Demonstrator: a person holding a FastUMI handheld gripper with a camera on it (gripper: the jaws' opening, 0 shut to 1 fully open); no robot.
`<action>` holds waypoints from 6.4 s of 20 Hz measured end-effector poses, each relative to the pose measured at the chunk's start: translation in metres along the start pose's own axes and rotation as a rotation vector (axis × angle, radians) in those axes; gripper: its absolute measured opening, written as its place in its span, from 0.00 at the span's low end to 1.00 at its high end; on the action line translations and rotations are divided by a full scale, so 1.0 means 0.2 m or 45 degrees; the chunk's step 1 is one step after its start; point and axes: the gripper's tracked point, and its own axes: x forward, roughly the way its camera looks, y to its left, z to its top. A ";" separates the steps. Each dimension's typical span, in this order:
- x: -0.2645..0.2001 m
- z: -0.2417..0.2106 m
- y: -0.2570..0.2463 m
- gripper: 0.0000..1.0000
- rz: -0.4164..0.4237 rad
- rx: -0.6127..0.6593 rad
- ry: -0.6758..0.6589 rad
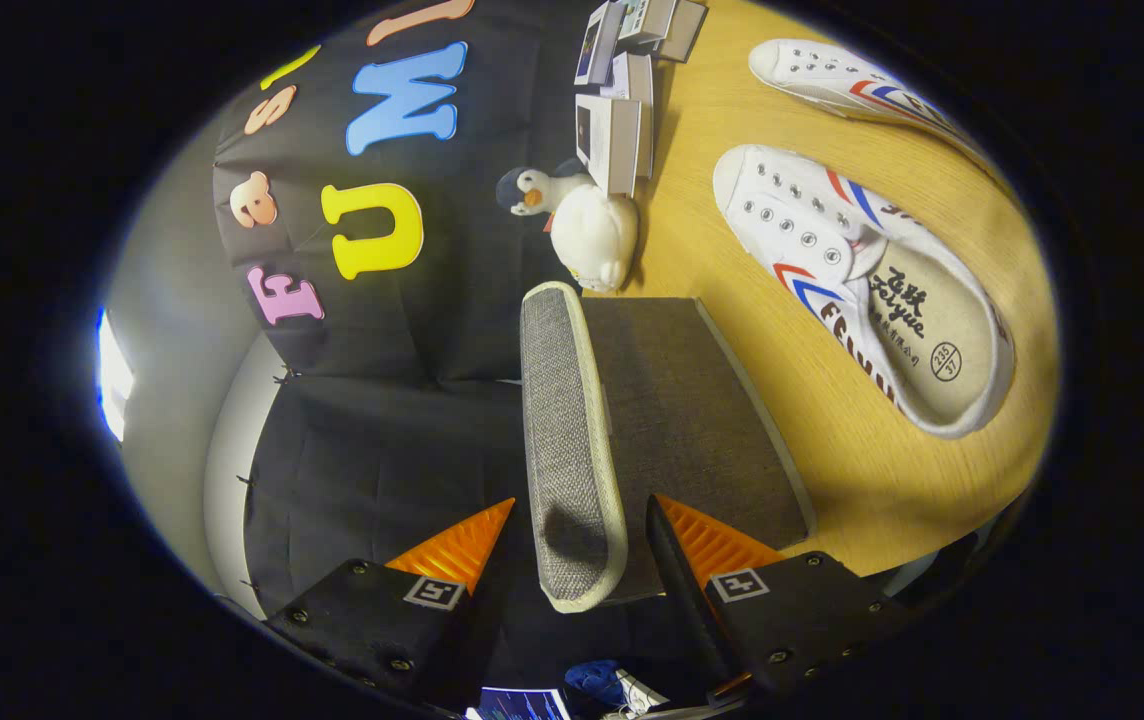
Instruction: Open the storage box then place both shoes into the box .Put the left shoe in first, then the right shoe, with the right side of both shoes facing outward in a uniform manner.
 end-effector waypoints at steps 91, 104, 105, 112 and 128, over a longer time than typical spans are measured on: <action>-0.19 0.79 0.11 0.97 -0.796 -1.252 -0.246; -0.25 0.85 -0.46 0.98 -1.042 -1.116 -0.025; -0.25 0.85 -0.49 0.98 -1.055 -1.100 -0.016; -0.31 0.85 -0.69 0.98 -1.158 -1.018 0.038; -0.17 0.85 -0.78 0.02 -1.081 -0.684 -0.014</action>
